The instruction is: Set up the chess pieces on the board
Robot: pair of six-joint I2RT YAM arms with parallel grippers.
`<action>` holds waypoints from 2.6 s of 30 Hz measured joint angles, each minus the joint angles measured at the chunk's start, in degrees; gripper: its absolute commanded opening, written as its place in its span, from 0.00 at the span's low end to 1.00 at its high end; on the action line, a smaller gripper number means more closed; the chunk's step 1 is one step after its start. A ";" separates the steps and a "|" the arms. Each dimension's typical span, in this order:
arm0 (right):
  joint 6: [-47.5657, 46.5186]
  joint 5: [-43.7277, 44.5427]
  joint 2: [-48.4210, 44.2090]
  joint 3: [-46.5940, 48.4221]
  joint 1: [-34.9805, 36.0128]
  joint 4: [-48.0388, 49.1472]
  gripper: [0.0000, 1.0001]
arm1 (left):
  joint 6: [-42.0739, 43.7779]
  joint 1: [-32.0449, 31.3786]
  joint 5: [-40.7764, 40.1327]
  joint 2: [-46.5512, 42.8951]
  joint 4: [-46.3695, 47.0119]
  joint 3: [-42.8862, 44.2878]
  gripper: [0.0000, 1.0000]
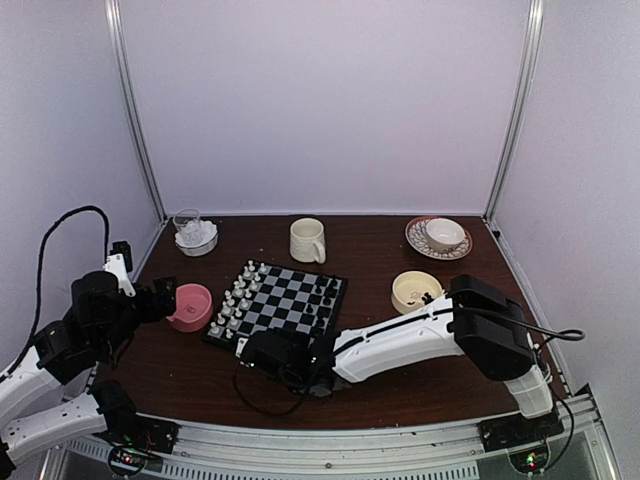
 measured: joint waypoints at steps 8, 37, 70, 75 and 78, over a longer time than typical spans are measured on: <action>1.75 -5.86 -7.30 -4.33 0.57 -0.07 0.59 | 0.07 0.00 0.61 1.27 0.04 0.00 0.94; 31.10 -28.24 -42.62 -30.77 -19.45 6.29 0.57 | 4.85 -4.31 21.16 40.26 -2.47 19.54 0.83; 37.22 -16.15 -53.09 -42.51 -21.90 15.78 0.55 | -4.00 -18.14 18.80 77.46 -16.85 44.09 0.60; 37.20 -16.15 -53.09 -42.53 -21.90 15.91 0.55 | -4.42 -18.25 18.40 78.40 -18.12 44.15 0.55; 37.20 -16.17 -53.09 -42.53 -21.90 16.20 0.55 | -4.68 -18.27 18.49 79.17 -18.18 44.15 0.50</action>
